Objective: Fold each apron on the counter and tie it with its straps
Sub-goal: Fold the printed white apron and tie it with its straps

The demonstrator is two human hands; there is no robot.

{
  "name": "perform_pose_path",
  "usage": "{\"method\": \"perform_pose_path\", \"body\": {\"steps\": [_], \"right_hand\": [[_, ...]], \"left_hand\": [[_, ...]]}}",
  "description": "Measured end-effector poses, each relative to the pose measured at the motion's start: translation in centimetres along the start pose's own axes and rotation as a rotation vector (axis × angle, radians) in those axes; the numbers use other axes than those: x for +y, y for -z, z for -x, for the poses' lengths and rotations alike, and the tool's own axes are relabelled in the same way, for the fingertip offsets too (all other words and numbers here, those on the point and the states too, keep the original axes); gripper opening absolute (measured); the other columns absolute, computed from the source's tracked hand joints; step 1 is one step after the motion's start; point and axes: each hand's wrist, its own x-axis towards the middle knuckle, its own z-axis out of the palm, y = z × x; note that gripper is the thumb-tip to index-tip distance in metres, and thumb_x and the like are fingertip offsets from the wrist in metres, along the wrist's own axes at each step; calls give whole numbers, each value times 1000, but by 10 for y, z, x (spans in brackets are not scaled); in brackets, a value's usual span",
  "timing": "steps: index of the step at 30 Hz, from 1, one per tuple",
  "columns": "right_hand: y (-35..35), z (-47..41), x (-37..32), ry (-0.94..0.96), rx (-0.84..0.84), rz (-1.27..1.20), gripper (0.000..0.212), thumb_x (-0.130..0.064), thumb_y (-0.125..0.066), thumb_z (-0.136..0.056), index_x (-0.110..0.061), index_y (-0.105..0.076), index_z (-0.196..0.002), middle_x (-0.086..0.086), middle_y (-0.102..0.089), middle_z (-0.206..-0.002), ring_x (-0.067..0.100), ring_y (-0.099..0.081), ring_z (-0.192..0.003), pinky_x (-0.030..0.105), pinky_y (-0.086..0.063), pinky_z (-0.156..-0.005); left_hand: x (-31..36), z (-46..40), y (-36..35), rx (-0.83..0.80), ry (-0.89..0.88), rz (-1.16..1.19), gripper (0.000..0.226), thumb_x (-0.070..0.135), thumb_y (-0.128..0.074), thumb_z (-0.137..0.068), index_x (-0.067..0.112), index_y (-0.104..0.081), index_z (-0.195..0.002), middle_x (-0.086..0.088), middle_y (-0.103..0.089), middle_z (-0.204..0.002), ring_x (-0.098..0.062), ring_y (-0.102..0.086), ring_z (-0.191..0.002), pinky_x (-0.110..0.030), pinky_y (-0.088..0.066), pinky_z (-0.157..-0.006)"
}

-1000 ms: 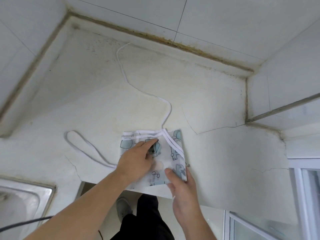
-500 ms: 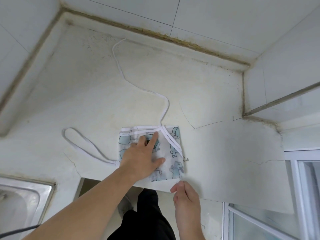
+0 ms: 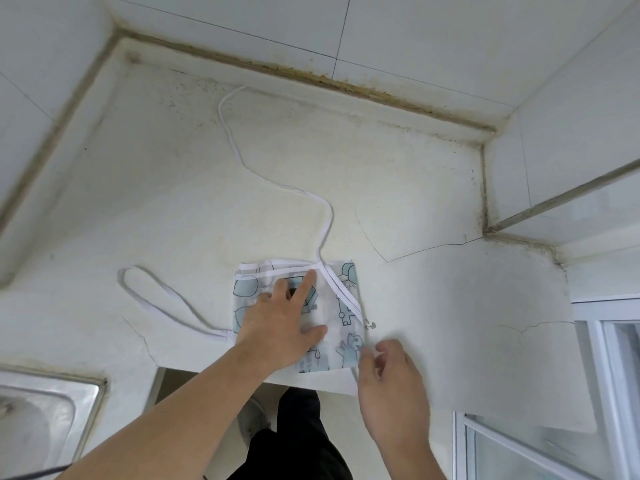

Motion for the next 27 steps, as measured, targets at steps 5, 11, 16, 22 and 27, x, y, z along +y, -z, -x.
{"method": "perform_pose_path", "body": {"steps": [5,11,16,22,27], "right_hand": [[-9,-22,-25,-180,-311,-474,16,-26,-78,-88,-23,-69,-102,-2,-77,-87,11,-72,-65,29,-58,-59],[-29,1,-38,126,-44,-560,36,-1,-59,-85,-36,-64,-89,-9,-64,-78,10,-62,-65,22,-52,-58],[-64,21,-49,655,138,26,77,-5,-60,-62,-35,-62,-133,-8,-43,-100,17,-48,-91,28,-52,-67],[-78,18,-48,390,-24,-205,79,-1,-76,-65,-36,-47,-130,-13,-38,-137,3,-50,-112,11,-47,-83],[-88,12,-40,249,-16,-392,34,-3,-67,-73,-30,-58,-92,-15,-61,-92,4,-62,-85,10,-48,-67]], "left_hand": [[-1,-5,5,-10,15,26,95,81,-46,-88,57,16,-156,-1,-36,-153,-30,-56,-120,-37,-48,-76],[-8,-10,28,-58,118,399,52,83,-26,-89,78,-25,-141,15,-59,-144,-23,-60,-128,-41,-51,-104],[-25,-4,62,-221,300,1230,59,67,-51,-99,15,-77,-108,-12,-81,-101,-22,-79,-87,-28,-62,-74],[-54,-10,34,-106,333,1170,17,10,-71,-96,14,-76,-112,-7,-81,-103,-30,-78,-98,-58,-57,-99],[-61,-14,30,-94,360,1283,20,1,-65,-97,6,-75,-114,-13,-81,-102,-37,-76,-102,-51,-59,-95]]}}
